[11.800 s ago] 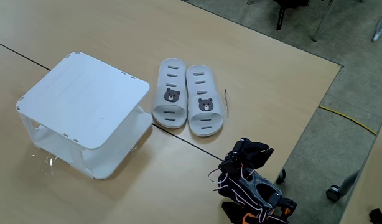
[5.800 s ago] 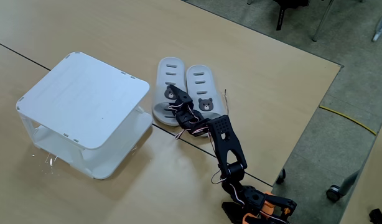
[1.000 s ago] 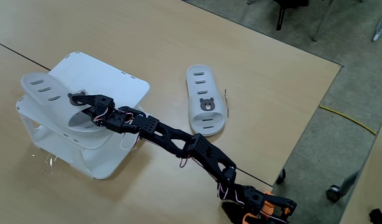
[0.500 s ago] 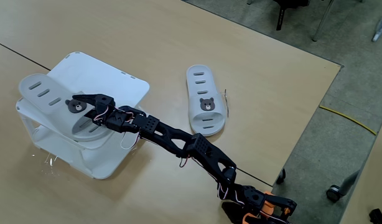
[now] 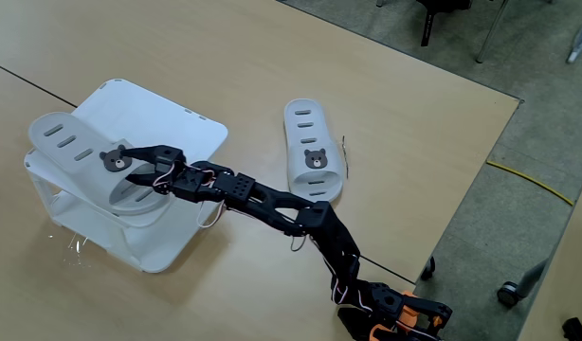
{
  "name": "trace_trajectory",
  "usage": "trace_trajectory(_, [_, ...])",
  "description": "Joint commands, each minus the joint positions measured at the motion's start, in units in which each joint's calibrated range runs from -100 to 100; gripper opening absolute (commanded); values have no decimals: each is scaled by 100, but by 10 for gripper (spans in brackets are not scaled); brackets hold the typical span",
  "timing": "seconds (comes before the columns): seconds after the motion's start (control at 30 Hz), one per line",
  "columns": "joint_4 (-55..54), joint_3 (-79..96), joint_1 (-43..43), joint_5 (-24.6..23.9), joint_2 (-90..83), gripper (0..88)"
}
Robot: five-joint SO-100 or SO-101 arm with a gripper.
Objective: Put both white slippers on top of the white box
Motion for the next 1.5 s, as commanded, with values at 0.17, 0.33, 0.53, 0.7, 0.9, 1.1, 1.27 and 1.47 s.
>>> trace_trajectory(0.17, [6,2708,66,42,-3246,242])
trace_trajectory(0.33, [-11,3944,41,42,-4634,237])
trace_trajectory(0.53, [-72,3989,66,42,-5139,80])
trace_trajectory(0.7, [-917,5108,8,42,-6216,7])
trace_trajectory(0.9, [-6086,8409,57,42,-6990,7])
trace_trajectory(1.1, [-7389,11495,600,42,-7545,7])
trace_trajectory(1.27, [-7389,12794,847,42,-7074,7])
trace_trajectory(1.47, [-7785,12776,880,42,-4634,7])
